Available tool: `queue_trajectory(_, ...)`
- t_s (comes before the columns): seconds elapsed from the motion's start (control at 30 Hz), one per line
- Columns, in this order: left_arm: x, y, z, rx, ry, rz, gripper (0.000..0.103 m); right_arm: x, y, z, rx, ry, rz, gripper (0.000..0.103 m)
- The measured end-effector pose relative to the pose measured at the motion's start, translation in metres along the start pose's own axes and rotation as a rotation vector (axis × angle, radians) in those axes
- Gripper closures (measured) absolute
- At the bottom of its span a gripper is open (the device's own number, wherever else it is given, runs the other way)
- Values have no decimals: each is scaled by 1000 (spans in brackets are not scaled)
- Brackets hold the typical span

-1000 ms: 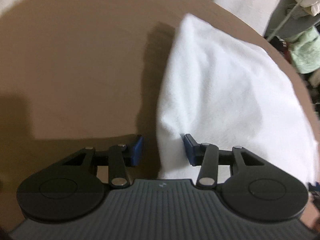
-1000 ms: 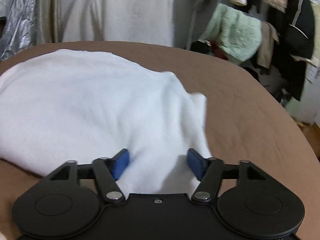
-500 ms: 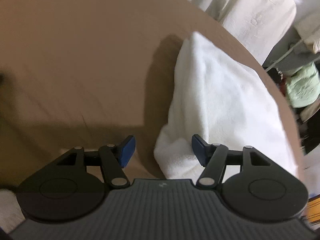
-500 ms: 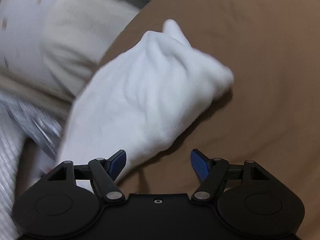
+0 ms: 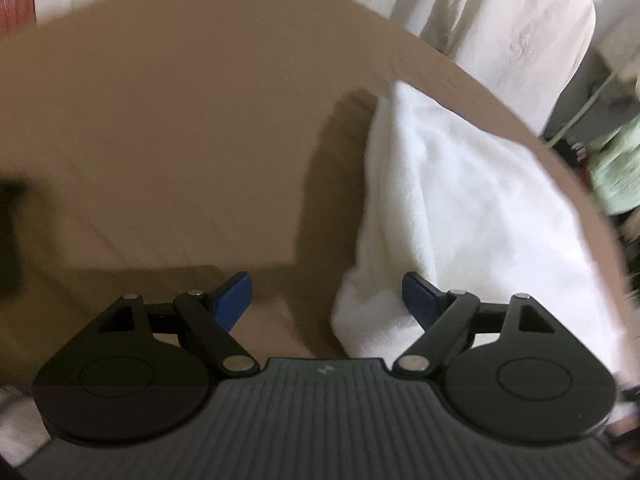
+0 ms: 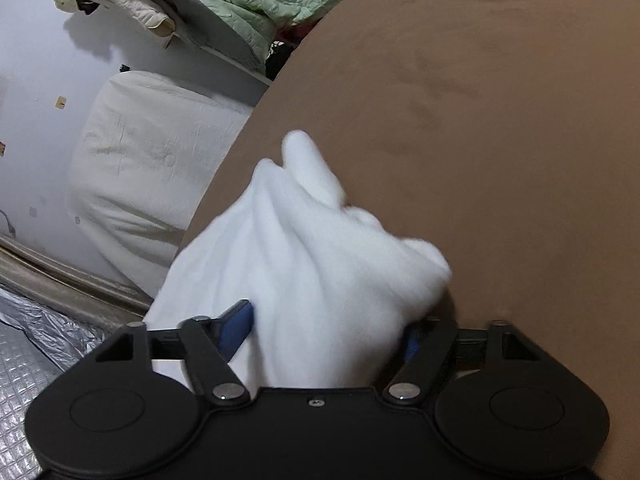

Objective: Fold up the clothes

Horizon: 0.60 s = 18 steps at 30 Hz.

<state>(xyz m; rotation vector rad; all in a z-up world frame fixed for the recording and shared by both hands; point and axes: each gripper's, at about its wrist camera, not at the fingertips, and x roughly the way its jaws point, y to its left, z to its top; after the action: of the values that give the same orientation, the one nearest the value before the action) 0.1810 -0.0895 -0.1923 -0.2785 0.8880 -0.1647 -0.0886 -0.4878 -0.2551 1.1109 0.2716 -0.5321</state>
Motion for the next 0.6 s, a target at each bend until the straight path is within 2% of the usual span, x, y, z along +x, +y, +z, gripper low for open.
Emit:
queue_trajectory(0.03,-4,-2,0,22,-29,29,21,-3,12,4,-41,-23,16,72)
queue_trajectory(0.1,-9,-6,3,39,-73,53,21,-18,46,3,-219,-109,59,74)
queue_trajectory(0.17,-9,-6,4,35,-77,45,21,-34,73,-9,-441,-183,45,76)
queue_trajectory(0.2,-12,-5,3,33,-67,37,21,-38,75,-12,-490,-198,21,76)
queue_trajectory(0.3,-21,0,-2,32,-36,21,21,-19,40,-14,-452,-136,-100,76)
queue_trajectory(0.37,-22,-3,-3,42,-43,35,21,-4,16,-20,-407,-97,-148,76)
queue_trajectory(0.47,-32,-6,-3,54,-105,41,21,4,13,-24,-407,-101,-145,75)
queue_trajectory(0.57,-47,-9,-1,49,-201,-35,21,7,15,-18,-407,-80,-136,74)
queue_trajectory(0.6,-48,-11,-2,55,-204,-71,21,3,10,-16,-392,-74,-128,73)
